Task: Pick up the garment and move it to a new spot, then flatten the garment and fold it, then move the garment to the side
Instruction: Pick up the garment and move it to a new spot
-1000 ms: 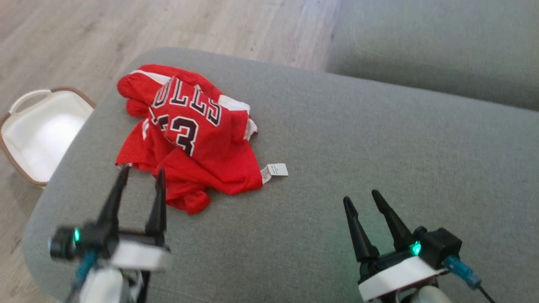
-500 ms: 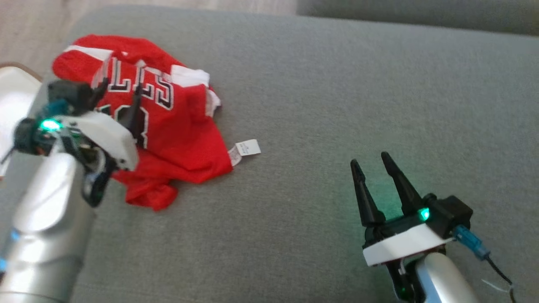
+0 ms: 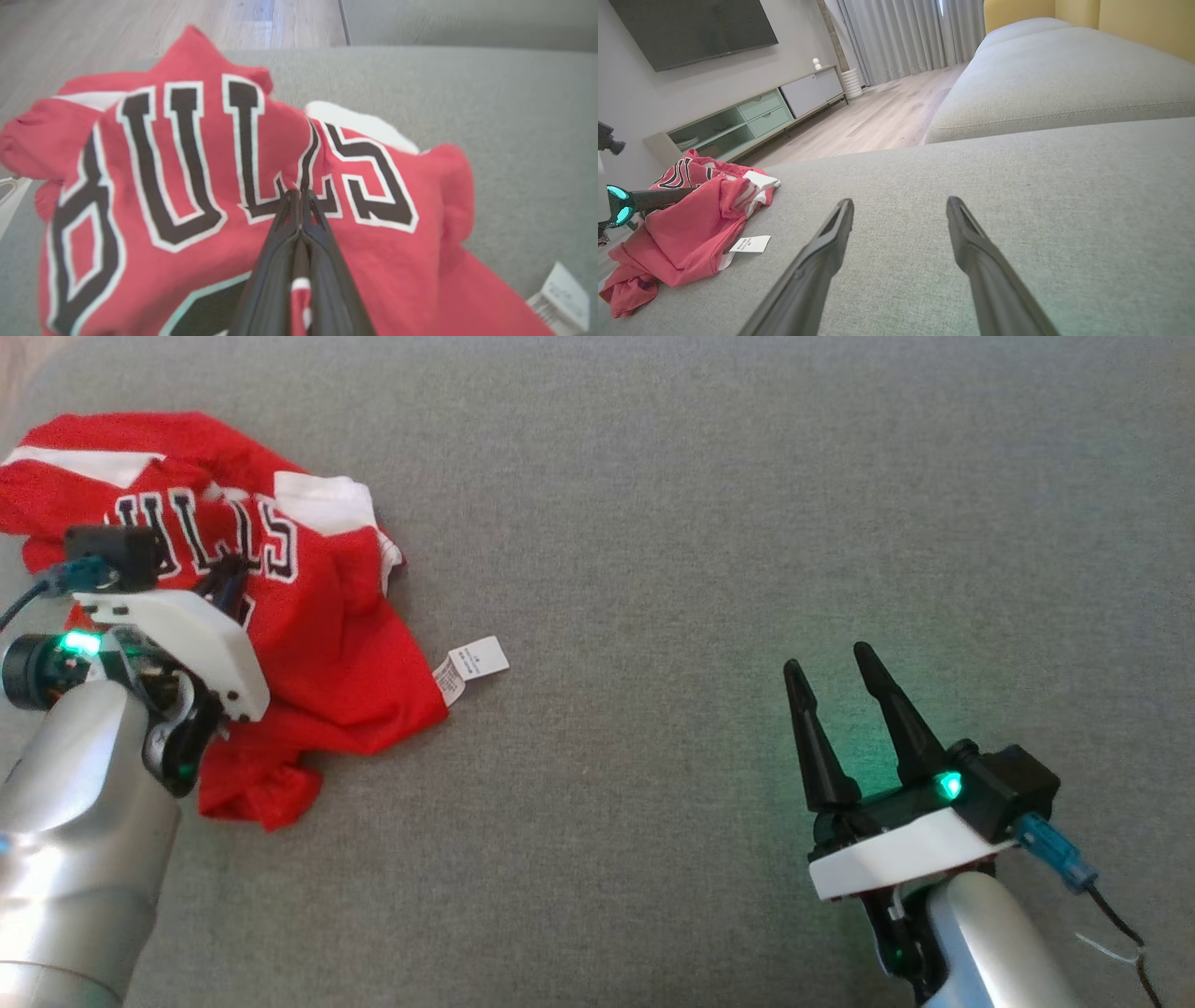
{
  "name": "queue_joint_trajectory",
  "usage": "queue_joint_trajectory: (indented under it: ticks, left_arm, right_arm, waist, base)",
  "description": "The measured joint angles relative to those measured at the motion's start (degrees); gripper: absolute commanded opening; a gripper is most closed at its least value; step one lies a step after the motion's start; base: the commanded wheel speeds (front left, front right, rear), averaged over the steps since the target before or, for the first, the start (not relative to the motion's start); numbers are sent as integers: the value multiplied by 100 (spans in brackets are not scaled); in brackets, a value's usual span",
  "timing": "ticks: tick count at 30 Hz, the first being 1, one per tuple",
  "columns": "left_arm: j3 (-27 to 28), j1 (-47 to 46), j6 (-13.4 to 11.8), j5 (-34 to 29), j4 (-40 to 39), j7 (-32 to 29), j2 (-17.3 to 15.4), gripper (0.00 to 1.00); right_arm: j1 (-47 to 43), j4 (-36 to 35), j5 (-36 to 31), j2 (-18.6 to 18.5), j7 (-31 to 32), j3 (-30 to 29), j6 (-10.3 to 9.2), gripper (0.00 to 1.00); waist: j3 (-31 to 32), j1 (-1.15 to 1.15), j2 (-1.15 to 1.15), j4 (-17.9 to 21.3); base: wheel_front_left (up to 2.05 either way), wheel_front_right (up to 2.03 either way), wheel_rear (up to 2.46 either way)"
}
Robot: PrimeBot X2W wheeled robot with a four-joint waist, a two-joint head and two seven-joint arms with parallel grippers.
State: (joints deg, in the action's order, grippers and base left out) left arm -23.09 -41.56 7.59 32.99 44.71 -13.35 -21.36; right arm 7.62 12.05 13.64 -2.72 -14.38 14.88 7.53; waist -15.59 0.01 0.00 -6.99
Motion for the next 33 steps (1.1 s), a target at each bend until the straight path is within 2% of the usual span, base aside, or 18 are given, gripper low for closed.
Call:
queue_joint_trajectory:
  ticks: [4,6,8,15,23,29,33]
  left_arm:
    - [-45,8,0,288,-235,523,-92,0]
    - [81,43,0,683,-461,739,-73,0]
    - [154,106,-1,1129,-829,844,-66,0]
    - [254,369,-4,1529,-2026,962,-137,0]
    - [219,809,-417,1652,-3630,764,-99,0]
    - [-89,868,-672,1685,-4353,636,325,0]
    - [-328,755,-769,1583,-4457,601,589,0]
  right_arm:
    - [-6,14,40,0,0,-7,0,100]
    - [-12,26,62,0,0,-7,0,100]
    - [-32,26,126,0,0,-27,0,100]
    - [-389,74,210,1,0,-87,0,100]
    - [-466,78,256,2,0,-23,0,100]
    - [-451,-77,361,2,0,38,0,100]
    - [-389,-157,385,1,0,77,0,100]
  waist:
    - [191,-2,0,46]
    - [317,-2,0,65]
    - [457,-2,0,79]
    - [869,-2,0,35]
    - [1126,-2,0,74]
    - [1084,-1,0,408]
    - [985,-1,0,739]
  base:
    - [0,0,0]
    - [0,0,0]
    - [0,0,0]
    - [0,0,0]
    - [0,0,0]
    - [0,0,0]
    - [0,0,0]
